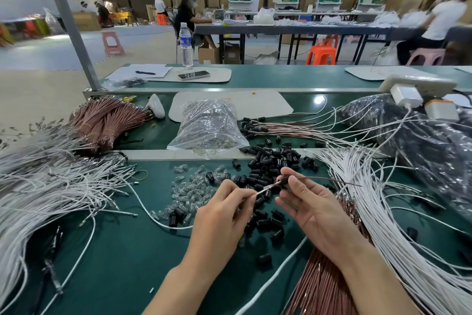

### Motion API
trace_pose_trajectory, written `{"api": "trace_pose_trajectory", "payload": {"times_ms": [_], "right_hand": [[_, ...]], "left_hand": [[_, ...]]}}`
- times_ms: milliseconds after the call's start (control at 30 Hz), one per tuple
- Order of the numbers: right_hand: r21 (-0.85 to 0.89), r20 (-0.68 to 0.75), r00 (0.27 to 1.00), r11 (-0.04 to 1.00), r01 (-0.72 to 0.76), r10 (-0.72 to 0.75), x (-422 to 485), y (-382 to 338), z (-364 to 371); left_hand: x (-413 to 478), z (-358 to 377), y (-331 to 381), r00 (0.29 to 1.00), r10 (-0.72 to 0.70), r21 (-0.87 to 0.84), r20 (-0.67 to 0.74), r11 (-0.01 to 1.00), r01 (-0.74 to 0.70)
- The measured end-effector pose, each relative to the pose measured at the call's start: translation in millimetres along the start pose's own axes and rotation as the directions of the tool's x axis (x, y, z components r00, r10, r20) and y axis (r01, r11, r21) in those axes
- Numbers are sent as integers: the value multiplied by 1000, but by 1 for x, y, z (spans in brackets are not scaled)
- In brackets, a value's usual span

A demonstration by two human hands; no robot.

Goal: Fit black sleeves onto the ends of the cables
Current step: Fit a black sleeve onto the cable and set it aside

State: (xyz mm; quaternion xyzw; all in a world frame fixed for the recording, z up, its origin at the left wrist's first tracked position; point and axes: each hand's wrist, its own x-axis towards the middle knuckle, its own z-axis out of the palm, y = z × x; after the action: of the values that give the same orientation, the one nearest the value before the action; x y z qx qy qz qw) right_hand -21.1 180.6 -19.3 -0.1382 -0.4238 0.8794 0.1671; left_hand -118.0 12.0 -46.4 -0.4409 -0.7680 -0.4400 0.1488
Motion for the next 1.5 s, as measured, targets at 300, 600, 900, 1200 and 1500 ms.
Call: {"api": "trace_pose_trajectory", "payload": {"times_ms": [300,600,900,1200,1500], "right_hand": [[-110,12,1000,994,-2,4,0,1,-2],[-188,8,1000,982,6,-4,2,4,-4],[-166,38,999,986,3,3,0,5,-4],[-230,89,994,973,-37,59,1,13,4],[-263,0,999,964,34,-36,3,16,2]], "left_hand": [[-1,-1,0,999,-19,-17,-44,1000,18],[-1,-2,1,999,-1,-47,-54,999,-2],[-2,-3,2,999,-12,-71,-33,997,10],[-1,-1,5,1000,4,-78,13,997,-3],[-4,-1,6,989,-10,-2,150,1000,11]]}}
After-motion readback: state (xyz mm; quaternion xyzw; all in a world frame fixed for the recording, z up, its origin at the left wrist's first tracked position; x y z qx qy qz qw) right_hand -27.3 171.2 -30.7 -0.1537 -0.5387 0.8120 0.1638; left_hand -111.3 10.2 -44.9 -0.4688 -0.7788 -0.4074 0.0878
